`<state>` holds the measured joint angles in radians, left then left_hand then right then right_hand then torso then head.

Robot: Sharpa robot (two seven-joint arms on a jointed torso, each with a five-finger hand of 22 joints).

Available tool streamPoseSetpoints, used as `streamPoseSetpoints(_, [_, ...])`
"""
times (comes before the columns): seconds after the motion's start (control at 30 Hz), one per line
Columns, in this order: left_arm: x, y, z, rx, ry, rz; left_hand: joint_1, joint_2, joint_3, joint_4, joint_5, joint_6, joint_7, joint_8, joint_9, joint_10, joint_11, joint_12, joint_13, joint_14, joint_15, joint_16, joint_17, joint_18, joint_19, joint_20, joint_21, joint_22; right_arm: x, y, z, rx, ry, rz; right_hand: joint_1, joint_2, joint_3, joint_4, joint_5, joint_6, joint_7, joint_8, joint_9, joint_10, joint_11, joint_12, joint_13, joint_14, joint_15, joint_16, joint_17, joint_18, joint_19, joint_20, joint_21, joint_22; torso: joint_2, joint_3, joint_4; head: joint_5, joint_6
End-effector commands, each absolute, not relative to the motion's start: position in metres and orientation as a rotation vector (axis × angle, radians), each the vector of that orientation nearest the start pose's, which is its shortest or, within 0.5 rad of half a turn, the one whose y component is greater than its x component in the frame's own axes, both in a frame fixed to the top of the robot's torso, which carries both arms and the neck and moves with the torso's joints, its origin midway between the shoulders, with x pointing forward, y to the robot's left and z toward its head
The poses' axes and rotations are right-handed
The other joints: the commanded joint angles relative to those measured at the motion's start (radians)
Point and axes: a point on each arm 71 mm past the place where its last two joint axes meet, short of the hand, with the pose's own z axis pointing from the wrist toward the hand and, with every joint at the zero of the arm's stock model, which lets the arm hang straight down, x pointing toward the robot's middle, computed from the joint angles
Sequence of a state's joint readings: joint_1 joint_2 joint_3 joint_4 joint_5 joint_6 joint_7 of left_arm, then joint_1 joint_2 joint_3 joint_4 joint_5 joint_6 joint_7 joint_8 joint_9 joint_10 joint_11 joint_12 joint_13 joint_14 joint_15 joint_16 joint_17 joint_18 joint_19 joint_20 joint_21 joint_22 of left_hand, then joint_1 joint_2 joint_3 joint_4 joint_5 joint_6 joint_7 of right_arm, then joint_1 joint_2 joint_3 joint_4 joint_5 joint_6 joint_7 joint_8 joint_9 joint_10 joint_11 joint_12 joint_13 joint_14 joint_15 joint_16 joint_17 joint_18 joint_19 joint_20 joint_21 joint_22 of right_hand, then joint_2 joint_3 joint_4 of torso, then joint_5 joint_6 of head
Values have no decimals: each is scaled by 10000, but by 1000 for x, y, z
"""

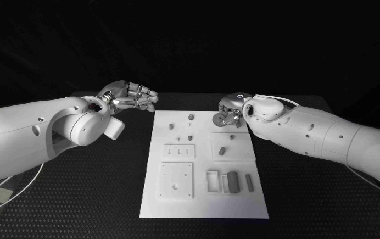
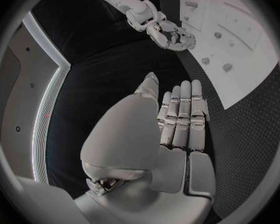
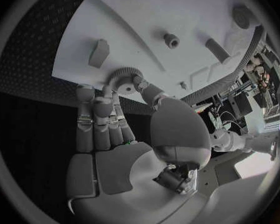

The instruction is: Assemble the parts on the task board

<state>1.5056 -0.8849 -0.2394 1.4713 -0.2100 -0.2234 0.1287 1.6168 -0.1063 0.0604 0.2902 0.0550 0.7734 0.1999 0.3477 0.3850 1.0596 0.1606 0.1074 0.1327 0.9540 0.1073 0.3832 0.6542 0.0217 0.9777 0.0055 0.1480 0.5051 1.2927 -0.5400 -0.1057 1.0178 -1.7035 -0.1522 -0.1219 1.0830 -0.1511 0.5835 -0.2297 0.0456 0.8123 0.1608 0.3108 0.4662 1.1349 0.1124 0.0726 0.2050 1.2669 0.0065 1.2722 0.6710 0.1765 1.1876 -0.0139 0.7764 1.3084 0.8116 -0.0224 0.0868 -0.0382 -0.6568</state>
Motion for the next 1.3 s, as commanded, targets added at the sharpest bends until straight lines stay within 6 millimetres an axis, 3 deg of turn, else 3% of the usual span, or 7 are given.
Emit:
streamPoseSetpoints(0.03, [518, 243, -115, -8109, 16745, -12696, -100, -32, 78, 6, -37, -84, 90, -49, 12, 14, 34, -62, 9, 78, 19, -62, 11, 112, 19, 36, -58, 17, 572, -193, -208, -4464, 17725, 2121, -7, 52, -12, -96, 45, 76, 39, 64, 0, 82, 13, 25, 15, -28, -59, 73, -25, 853, 24, -71, 11, 185, 1, -5, 1, -4, -26])
streamPoseSetpoints(0.47, [517, 244, -115, -8082, 16765, -12694, -101, -36, 83, 4, -37, -86, 90, -51, 13, 11, 35, -68, 10, 78, 20, -73, 21, 112, 17, 36, -61, 19, 568, -184, -212, -4823, 17637, 2169, 33, 157, 25, -225, 46, 251, 46, 146, 23, 176, -17, 28, 52, -21, -88, 92, -61, 853, 33, -76, 15, 185, -6, -7, -2, 22, -63])
streamPoseSetpoints(0.6, [517, 244, -115, -8093, 16767, -12687, -102, -38, 84, 4, -37, -87, 91, -52, 13, 11, 35, -69, 11, 78, 20, -76, 24, 112, 17, 36, -62, 20, 566, -181, -213, -4965, 17620, 2189, 343, 553, 163, -578, 47, 320, 7, 173, 26, 183, -23, -2, 66, -32, -92, 103, -87, 853, 13, -91, 14, 190, -4, -6, -1, 20, -67])
streamPoseSetpoints(0.7, [516, 245, -115, -8095, 16772, -12684, -103, -40, 84, 4, -38, -87, 91, -52, 13, 12, 35, -70, 12, 78, 20, -78, 26, 112, 17, 36, -63, 20, 566, -181, -213, -4968, 17633, 2171, 512, 685, 204, -630, 47, 322, -13, 167, 19, 176, -28, -16, 71, -46, -97, 107, -98, 853, -15, -89, 16, 198, -3, -7, -9, 30, -73])
streamPoseSetpoints(0.93, [516, 245, -115, -8103, 16780, -12681, -104, -46, 84, 4, -38, -88, 91, -53, 14, 11, 36, -72, 12, 79, 20, -82, 30, 112, 16, 36, -64, 21, 566, -181, -214, -4954, 17657, 2092, 499, 239, 37, -599, 40, -249, -4, -163, -154, 65, 7, -63, 53, -86, -61, 97, -140, 853, -66, -40, 12, 190, -4, -12, -2, 35, -79])
streamPoseSetpoints(1.0, [516, 245, -115, -8107, 16779, -12675, -105, -49, 84, 4, -38, -89, 91, -53, 14, 11, 36, -73, 12, 79, 20, -83, 31, 112, 16, 37, -65, 21, 566, -181, -214, -4954, 17664, 2077, 529, 119, 26, -596, 45, -498, -71, -288, -216, 42, 19, -57, 49, -90, -53, 98, -154, 853, -71, -29, 4, 184, -6, -11, 1, 33, -84])
streamPoseSetpoints(1.3, [516, 245, -115, -8063, 16769, -12669, -109, -55, 86, 5, -38, -92, 93, -56, 14, 9, 38, -77, 13, 80, 21, -90, 38, 111, 16, 37, -67, 23, 565, -180, -214, -5017, 17633, 2145, 521, -17, 18, -580, 45, -760, -212, -384, -266, 32, 21, -44, 51, -98, -50, 102, -183, 853, -68, -10, -11, 176, -8, 3, 4, 41, -96])
